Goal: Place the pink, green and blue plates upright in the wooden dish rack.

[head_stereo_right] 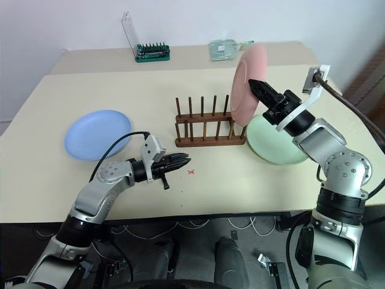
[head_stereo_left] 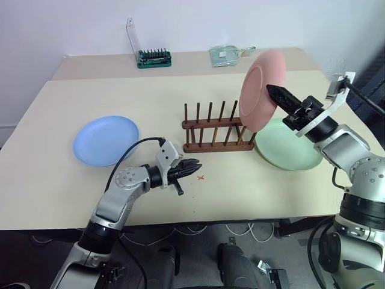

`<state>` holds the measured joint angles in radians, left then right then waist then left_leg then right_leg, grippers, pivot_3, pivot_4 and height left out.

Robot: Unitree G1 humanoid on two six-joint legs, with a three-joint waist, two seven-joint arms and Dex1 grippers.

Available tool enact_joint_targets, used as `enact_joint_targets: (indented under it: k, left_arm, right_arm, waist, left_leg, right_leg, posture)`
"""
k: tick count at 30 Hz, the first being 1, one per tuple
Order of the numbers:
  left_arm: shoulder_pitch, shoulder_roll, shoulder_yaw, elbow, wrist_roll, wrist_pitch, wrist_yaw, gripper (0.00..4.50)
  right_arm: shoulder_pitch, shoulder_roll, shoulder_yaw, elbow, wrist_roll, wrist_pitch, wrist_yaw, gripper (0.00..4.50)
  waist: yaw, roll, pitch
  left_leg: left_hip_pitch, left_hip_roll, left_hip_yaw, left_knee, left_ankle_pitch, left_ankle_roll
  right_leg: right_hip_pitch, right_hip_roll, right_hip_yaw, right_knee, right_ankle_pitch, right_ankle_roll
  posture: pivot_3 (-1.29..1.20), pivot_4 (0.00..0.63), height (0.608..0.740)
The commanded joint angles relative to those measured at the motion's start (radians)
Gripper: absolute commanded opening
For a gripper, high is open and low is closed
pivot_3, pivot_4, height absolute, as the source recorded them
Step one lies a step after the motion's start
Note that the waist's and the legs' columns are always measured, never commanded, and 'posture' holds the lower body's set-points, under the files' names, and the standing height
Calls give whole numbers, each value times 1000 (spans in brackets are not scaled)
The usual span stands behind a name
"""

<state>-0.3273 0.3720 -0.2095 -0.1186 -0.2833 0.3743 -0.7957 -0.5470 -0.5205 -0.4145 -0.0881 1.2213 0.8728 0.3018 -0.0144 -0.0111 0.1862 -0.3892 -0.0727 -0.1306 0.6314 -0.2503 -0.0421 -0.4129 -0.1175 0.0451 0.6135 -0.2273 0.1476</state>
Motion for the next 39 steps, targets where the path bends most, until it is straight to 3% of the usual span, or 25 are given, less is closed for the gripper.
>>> enact_joint_targets:
  k: [1,7,12,15,19,24,32,36,39]
  left_arm:
    - [-14,0,13,-15,-1,-18,-1,567]
    - [-15,4,15,-41,-10,6,0,567]
    - [-16,4,15,-56,-15,23,1,567]
    - [-17,6,15,-70,-20,36,-1,567]
    - [-26,3,10,-81,-25,57,-1,567]
    - [-60,-4,-9,-78,-35,76,-24,567]
    - [-95,-1,-12,-75,-49,100,-62,567]
    - [-90,1,-3,-76,-51,105,-59,567]
    - [-87,1,0,-79,-51,106,-57,567]
  right_arm:
    - [-7,-3,-8,-7,-3,-3,5,1064]
    - [-11,-5,-19,-26,-59,-53,-10,3816]
    - [-19,-56,-59,-48,-100,-109,14,3816]
    - [30,-188,-115,-82,-172,-145,81,3816]
    - [239,-395,-61,-157,-373,-207,264,3816]
    - [493,-556,85,-210,-634,-321,426,3816]
    - [479,-540,371,-210,-948,-404,399,3816]
    - [447,-488,424,-150,-1030,-433,379,3816]
    - [433,-470,433,-105,-1082,-456,368,2967]
  waist:
    - [0,0,0]
    - [0,0,0]
    - [0,0,0]
    - [8,0,0]
    - [19,0,0]
    - [6,0,0]
    - [2,0,0]
    - [6,-1,1]
    - [5,-1,1]
  left_leg:
    - [0,0,0,0,0,0]
    - [0,0,0,0,0,0]
    - [0,0,0,0,0,0]
    - [-1,0,0,0,0,0]
    - [-1,0,0,0,-1,1]
    - [0,0,3,1,-1,1]
    - [1,1,4,1,-1,1]
    - [0,0,4,2,-1,1]
    - [0,0,3,2,-1,1]
  right_leg:
    - [0,0,0,0,0,0]
    - [0,0,0,0,0,0]
    - [0,0,0,0,0,0]
    - [0,0,0,-1,0,0]
    - [1,0,0,-2,0,1]
    - [2,0,0,-2,-1,1]
    - [2,0,2,-2,-1,1]
    - [1,-1,2,-2,-1,1]
    - [2,-1,2,-2,-1,1]
  posture:
    - [0,150,740]
    - [0,150,740]
    - [0,150,740]
    - [0,150,740]
    - [0,150,740]
    - [0,150,740]
    - [0,150,740]
    - [0,150,740]
    - [0,150,740]
